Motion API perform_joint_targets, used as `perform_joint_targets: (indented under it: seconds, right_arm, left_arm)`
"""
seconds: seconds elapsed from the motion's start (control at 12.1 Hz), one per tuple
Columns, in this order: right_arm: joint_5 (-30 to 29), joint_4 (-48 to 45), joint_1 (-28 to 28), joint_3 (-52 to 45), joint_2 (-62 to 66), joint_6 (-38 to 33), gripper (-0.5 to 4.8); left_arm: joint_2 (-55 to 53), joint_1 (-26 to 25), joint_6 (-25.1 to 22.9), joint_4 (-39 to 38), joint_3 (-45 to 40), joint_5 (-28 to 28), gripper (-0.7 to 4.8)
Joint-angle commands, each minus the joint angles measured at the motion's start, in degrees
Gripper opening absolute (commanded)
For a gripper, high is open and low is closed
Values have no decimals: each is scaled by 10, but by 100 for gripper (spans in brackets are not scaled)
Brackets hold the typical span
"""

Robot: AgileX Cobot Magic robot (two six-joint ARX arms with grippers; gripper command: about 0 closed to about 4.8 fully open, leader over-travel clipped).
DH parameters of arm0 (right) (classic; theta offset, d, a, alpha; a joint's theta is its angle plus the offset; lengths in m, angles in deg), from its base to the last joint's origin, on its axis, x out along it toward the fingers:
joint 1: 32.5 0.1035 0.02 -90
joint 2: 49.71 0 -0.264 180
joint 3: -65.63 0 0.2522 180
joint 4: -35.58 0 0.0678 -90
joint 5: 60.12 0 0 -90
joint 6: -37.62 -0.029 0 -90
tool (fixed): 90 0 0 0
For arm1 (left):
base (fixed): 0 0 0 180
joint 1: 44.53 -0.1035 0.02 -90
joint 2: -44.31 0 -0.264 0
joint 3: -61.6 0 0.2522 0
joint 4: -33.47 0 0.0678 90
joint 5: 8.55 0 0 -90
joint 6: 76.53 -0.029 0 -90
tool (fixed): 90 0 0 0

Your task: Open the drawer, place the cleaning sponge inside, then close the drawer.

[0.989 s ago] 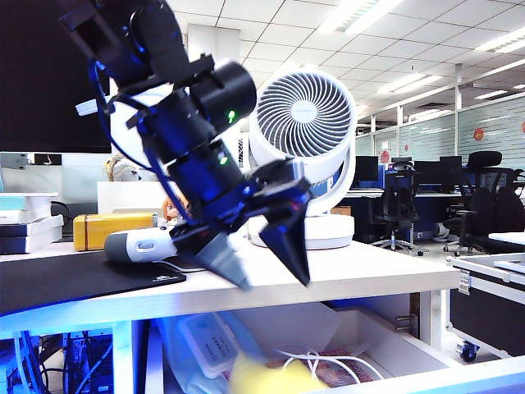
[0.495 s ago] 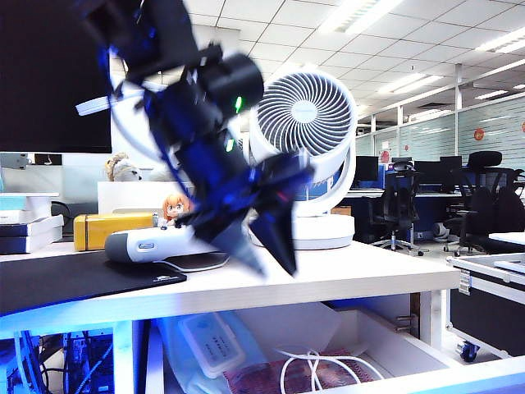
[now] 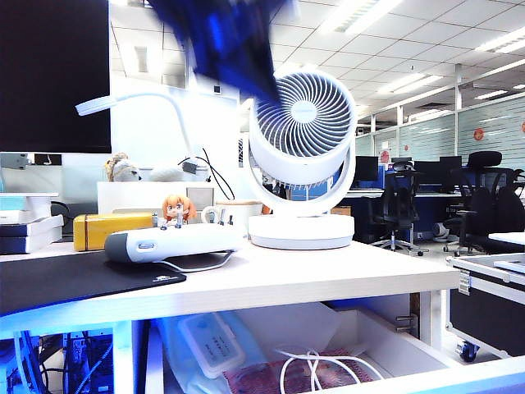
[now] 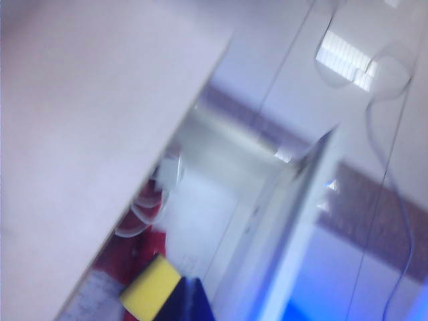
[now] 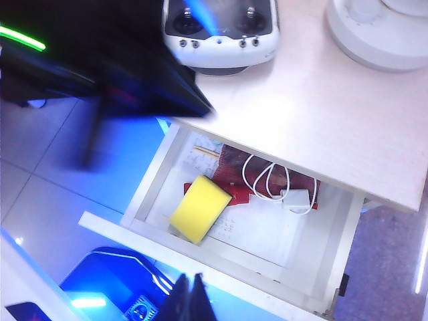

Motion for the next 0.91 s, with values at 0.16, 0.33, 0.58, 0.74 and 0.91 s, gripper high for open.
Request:
perform_joint_targets:
  seconds: [0.16,0.33,0.58,0.74,0.91]
  right_arm:
    - [5,-21,0,-2,0,-53,-6]
    - [13,-26,0,-25,1,-53,-6]
    - [-6,-67,2,-118,-2,-53,-6]
    - [-64,-145,2,-214,-2,-53,-6]
    - [-110,-231,1,-326,-10,-51,-6]
  left_arm:
    - [193,-1,-16,-118,1,8,-5]
    - [251,-1,-16,-152,2,2,-5]
    - [302,-1,-16,-194,5,-7,-5]
    - [308,-1,-14,-214,5,-6,-5]
    - [310,-1,-14,-232,6,-7,-5]
